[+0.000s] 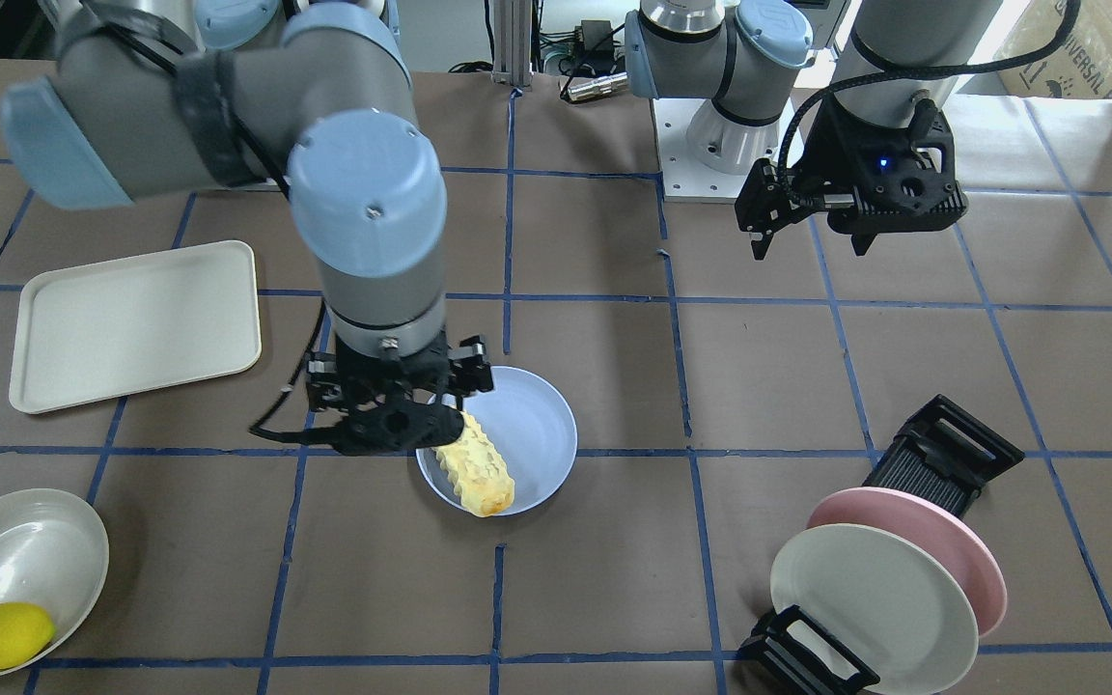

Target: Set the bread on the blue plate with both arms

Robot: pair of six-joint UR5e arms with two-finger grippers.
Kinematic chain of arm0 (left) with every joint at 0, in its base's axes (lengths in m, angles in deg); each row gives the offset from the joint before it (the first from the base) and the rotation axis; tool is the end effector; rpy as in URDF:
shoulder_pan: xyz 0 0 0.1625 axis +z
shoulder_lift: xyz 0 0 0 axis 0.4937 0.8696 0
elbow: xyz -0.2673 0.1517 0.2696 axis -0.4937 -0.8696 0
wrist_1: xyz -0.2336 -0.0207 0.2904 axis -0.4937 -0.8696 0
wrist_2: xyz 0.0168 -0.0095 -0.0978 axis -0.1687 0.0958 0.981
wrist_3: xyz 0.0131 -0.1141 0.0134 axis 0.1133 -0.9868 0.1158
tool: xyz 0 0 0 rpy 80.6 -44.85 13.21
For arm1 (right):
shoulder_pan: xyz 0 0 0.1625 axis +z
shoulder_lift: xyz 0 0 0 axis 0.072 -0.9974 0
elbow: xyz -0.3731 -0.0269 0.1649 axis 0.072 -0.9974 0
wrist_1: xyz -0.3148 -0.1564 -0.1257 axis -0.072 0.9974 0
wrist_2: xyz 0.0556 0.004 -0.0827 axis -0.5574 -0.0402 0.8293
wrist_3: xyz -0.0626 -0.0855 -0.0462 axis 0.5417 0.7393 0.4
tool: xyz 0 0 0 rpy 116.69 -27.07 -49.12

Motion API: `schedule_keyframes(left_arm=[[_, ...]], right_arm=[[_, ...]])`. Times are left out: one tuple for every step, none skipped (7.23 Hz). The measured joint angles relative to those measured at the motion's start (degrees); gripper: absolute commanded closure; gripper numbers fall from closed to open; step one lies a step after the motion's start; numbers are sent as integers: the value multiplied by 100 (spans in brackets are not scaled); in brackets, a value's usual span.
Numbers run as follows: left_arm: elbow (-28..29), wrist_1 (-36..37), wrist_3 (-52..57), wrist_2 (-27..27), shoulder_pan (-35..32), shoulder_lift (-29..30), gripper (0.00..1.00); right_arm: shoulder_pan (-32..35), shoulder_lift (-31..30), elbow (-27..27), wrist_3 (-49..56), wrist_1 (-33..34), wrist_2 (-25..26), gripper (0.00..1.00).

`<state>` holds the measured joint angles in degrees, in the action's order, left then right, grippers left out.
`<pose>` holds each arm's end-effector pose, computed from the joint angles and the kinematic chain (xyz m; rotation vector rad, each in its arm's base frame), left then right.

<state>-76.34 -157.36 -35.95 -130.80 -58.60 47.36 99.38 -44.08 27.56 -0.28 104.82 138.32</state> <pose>-0.1110 -0.4424 0.4554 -0.0414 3.0690 -0.0015 0.2636 -0.5495 0.3932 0.2349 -3.0797 -0.0589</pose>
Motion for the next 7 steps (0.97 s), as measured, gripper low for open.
schedule_keyframes(left_arm=[[43,-22,-16,7,9,23,0],[65,-33,-28,13,16,34,0],[75,-38,-33,21,24,38,0],[86,-39,-35,29,43,42,0],[96,-40,-35,59,74,45,0],[108,-42,-36,138,95,46,0],[149,-101,-36,217,101,41,0]], right_arm=[[-297,-586,180,281,-340,-25,0],[-485,-1156,317,443,-488,-76,0],[-575,-1521,441,510,-562,-113,1],[-620,-1710,642,535,-612,-110,2],[-642,-1942,1038,549,-598,-104,2],[-652,-2297,1667,558,-380,-101,1],[-648,-2767,2443,564,100,-95,1]])
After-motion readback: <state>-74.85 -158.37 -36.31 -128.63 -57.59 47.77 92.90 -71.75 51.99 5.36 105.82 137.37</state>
